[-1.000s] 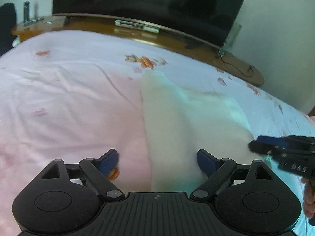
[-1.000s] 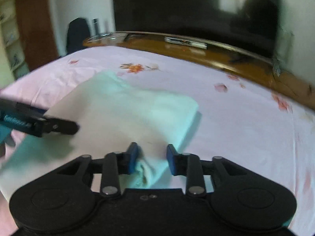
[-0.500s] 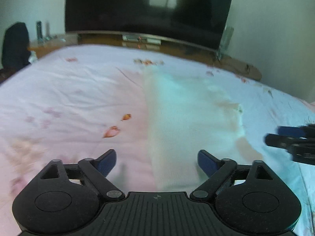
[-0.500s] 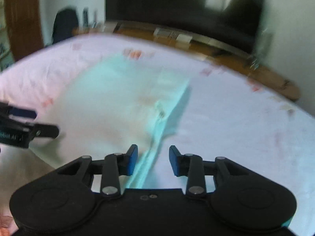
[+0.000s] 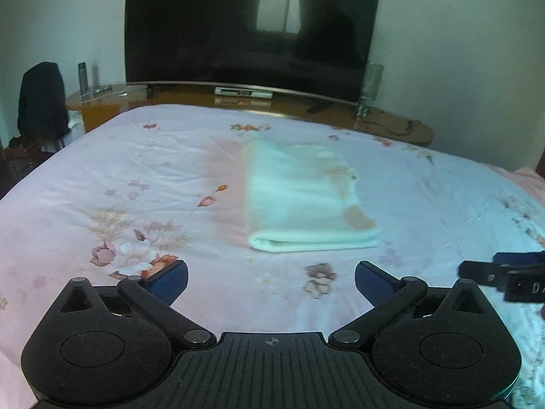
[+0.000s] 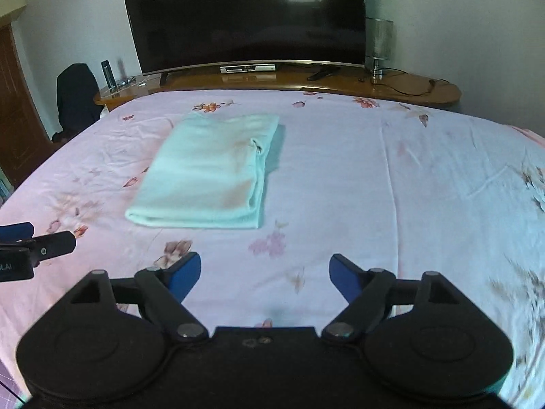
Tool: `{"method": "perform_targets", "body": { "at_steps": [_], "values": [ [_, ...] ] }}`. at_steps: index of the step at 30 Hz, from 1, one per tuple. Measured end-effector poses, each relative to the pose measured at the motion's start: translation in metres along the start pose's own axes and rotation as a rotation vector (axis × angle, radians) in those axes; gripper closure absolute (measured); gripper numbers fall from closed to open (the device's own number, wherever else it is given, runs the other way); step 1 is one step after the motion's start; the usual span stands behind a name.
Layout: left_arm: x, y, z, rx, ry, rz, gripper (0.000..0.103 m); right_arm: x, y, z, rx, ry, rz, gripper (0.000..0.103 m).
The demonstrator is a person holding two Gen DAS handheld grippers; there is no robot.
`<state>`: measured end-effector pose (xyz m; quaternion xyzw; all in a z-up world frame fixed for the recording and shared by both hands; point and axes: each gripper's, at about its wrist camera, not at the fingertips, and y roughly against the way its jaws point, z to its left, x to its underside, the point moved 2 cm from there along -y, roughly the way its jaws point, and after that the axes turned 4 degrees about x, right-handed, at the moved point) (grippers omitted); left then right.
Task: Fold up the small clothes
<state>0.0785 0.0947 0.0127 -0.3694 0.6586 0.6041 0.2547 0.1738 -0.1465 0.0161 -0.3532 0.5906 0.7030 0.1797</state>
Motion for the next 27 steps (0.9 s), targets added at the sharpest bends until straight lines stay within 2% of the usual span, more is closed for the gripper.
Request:
{"method": "perform_targets", "body": {
  "at_steps": [2, 8, 13, 19, 27],
  "values": [
    [0.001, 0.01, -0.011, -0.011, -0.012, -0.014, 0.0, 0.004, 0.015, 0.003, -0.008, -0.002, -0.031, 0.021],
    [0.004, 0.04, -0.046, 0.002, -0.031, -0.055, 0.0, 0.007, 0.054, -0.002, 0.046, 0.027, -0.124, 0.02],
    [0.012, 0.065, -0.072, 0.005, -0.033, -0.08, 0.0, 0.012, 0.085, -0.014, 0.036, 0.018, -0.178, 0.02],
    [0.023, 0.101, -0.093, -0.006, -0.056, -0.108, 0.0, 0.022, 0.114, -0.022, 0.033, 0.015, -0.208, 0.02],
    [0.036, 0.142, -0.098, -0.019, -0.035, -0.143, 0.0, 0.038, 0.147, -0.023, 0.02, 0.022, -0.236, 0.019]
  ]
}}
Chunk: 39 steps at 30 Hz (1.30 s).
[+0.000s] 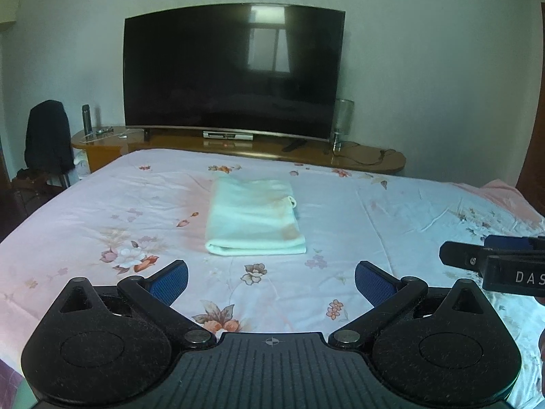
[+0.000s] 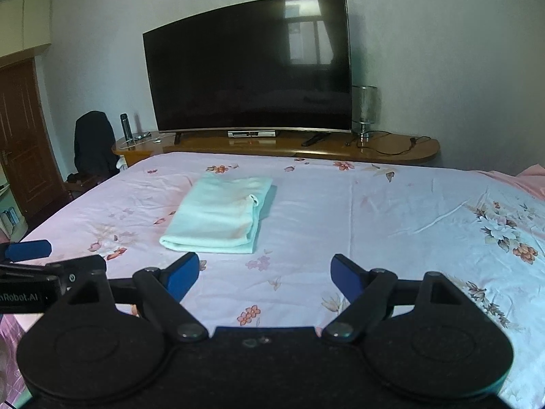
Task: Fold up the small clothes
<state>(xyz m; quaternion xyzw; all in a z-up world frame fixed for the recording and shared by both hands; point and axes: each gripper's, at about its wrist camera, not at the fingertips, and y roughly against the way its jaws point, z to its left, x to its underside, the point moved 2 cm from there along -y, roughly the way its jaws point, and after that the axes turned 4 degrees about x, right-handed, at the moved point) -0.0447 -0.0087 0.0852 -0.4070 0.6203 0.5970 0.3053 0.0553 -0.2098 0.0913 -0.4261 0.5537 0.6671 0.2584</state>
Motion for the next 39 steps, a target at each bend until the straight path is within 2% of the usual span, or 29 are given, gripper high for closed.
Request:
{"method": "perform_targets", "body": {
  "at_steps": [14, 39],
  "values": [
    [-0.001, 0.025, -0.009, 0.029, -0.014, -0.038, 0.0, 0.008, 0.039, 0.003, 0.03, -0.001, -0.029, 0.018],
    [-0.011, 0.019, -0.014, 0.042, -0.043, -0.073, 0.0, 0.003, 0.038, 0.008, 0.055, -0.031, -0.061, 0.017]
  ]
}}
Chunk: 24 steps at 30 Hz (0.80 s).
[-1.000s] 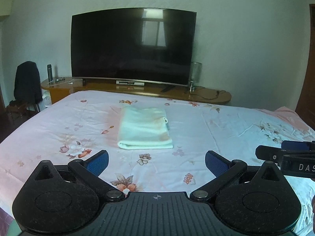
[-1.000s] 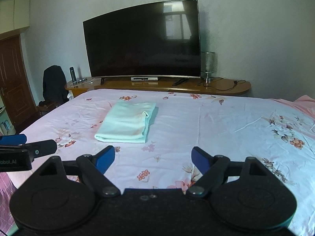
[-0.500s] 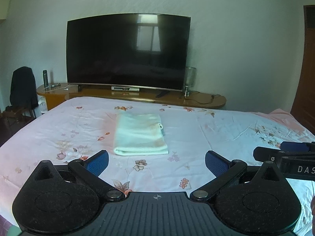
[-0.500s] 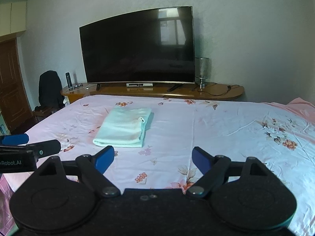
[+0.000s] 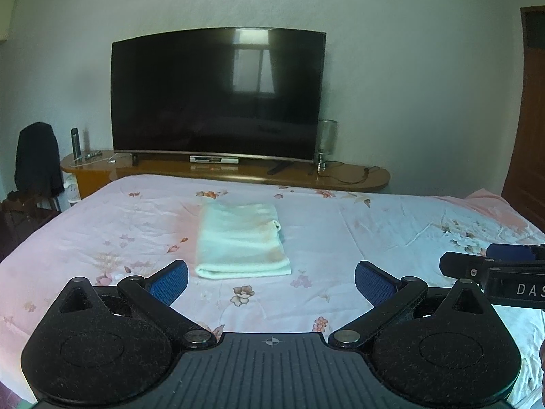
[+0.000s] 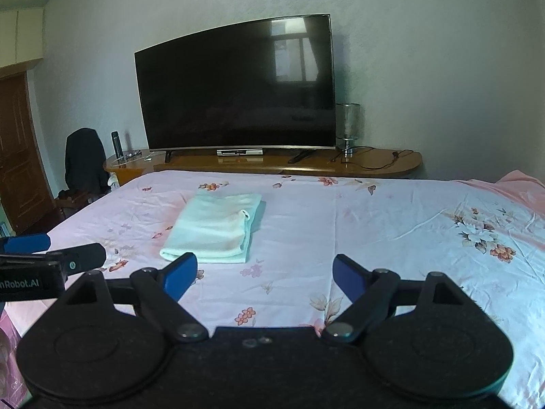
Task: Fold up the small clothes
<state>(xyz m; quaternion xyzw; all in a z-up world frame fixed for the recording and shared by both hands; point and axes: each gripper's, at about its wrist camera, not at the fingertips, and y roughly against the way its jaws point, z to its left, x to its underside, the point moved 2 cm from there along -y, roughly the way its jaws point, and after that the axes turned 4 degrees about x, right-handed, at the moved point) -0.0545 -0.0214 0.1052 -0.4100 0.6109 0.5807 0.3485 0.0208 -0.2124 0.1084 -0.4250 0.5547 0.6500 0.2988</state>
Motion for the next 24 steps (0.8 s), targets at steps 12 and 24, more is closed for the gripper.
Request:
{"method": "perform_targets", "body": {
  "at_steps": [12, 24],
  "values": [
    [-0.0042, -0.0041, -0.0051, 0.001, -0.018, -0.015, 0.0, -0.0044, -0.0033, -0.0014, 0.005, -0.011, -0.013, 0.017],
    [-0.0053, -0.002, -0.0027, -0.001, -0.025, -0.025, 0.0, -0.0048, -0.0024, -0.0011, 0.006, -0.006, -0.012, 0.016]
  ]
}}
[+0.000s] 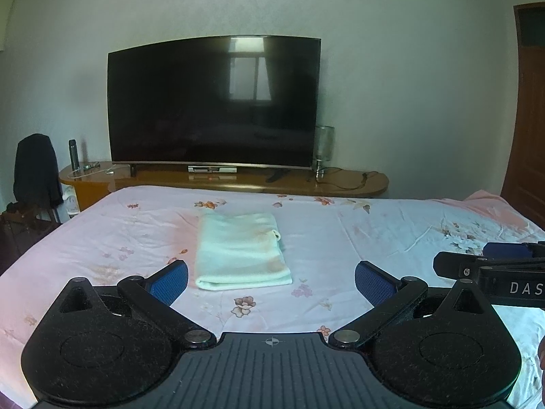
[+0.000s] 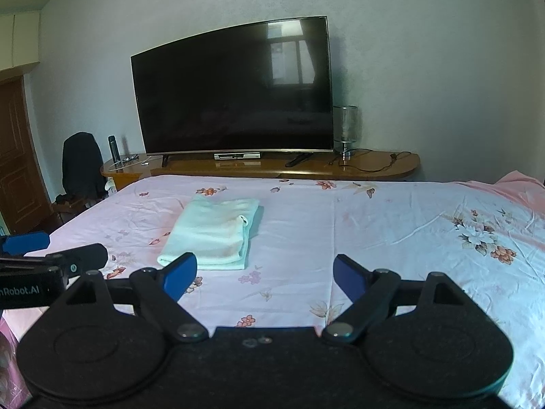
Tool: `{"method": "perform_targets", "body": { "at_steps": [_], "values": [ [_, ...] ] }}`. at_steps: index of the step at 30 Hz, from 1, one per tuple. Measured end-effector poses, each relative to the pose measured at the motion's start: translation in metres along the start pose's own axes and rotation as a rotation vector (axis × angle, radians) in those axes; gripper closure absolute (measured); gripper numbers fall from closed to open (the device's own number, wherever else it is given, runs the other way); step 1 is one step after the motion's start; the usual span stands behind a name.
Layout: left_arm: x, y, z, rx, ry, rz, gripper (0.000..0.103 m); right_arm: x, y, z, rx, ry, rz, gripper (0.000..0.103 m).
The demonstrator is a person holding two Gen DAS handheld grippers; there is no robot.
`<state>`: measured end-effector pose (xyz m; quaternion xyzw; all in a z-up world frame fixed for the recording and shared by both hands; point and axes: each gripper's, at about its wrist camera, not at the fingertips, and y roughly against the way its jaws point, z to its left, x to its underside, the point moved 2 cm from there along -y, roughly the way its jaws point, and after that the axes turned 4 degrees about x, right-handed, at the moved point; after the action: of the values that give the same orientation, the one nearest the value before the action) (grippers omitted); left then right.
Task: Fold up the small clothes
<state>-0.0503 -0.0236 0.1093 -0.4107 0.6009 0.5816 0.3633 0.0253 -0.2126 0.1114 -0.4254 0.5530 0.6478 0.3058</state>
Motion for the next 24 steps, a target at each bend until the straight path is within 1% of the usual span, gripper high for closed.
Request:
{"method": "perform_targets", "body": {
  "at_steps": [11, 24],
  "values": [
    [-0.0017, 0.001, -0.0013, 0.002, -0.013, -0.004, 0.0, -0.0014, 0.0004, 0.0058, 0.013, -0.001, -0.006, 0.016],
    [-0.0011, 0.0022, 0.0051, -0.001, 0.012, -0.009, 0.0, -0.0023, -0.0004, 0.0092, 0.015, 0.005, -0.003, 0.016]
  ]
}}
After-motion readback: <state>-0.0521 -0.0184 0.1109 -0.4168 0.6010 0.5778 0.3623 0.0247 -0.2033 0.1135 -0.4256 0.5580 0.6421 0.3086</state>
